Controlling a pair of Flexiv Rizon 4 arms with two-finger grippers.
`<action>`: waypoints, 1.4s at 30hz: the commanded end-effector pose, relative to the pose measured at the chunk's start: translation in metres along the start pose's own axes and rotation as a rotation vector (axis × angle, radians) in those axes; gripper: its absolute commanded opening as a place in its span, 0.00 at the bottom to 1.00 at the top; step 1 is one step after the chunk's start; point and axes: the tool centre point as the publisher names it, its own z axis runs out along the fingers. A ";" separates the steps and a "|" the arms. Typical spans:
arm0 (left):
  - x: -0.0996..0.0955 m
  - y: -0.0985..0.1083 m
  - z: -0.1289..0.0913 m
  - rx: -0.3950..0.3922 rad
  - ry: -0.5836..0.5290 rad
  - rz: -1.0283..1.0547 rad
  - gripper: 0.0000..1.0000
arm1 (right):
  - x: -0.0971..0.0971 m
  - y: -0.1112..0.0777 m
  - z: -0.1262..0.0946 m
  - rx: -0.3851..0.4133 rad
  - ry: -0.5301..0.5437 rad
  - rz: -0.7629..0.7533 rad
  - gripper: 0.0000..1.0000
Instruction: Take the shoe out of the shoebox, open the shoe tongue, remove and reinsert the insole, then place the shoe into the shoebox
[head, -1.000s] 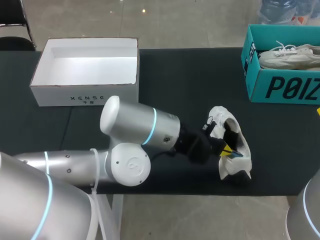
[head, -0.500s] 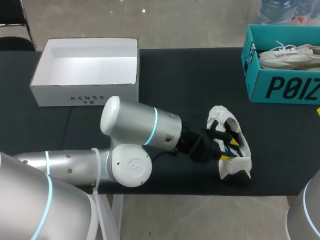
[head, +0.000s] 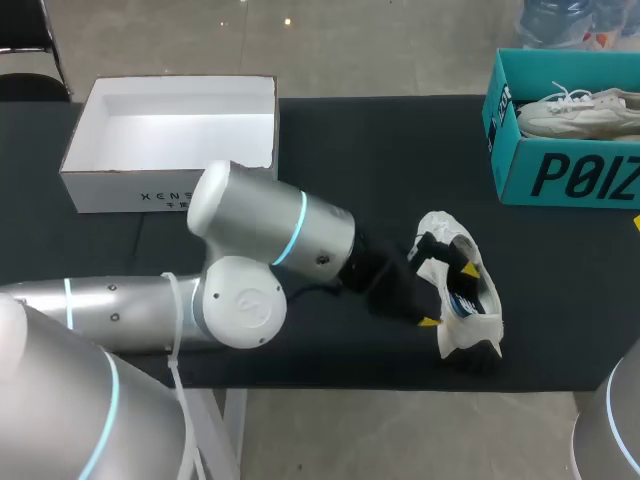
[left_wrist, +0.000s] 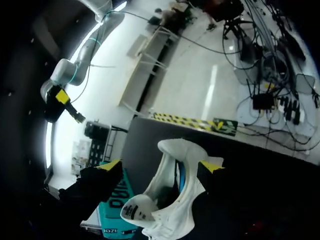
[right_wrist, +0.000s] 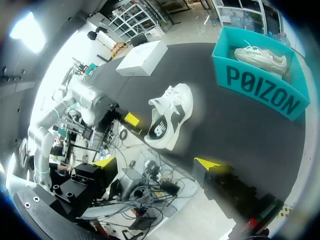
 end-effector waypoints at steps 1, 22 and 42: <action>-0.006 0.001 -0.031 0.089 0.328 0.207 0.00 | 0.000 0.000 0.000 0.001 -0.001 0.001 1.00; -0.016 -0.028 -0.053 0.188 0.849 0.544 0.00 | 0.000 0.000 0.000 0.001 -0.001 0.001 1.00; 0.005 -0.005 -0.003 -0.010 0.871 0.488 0.00 | 0.000 0.000 0.000 0.001 -0.001 0.001 1.00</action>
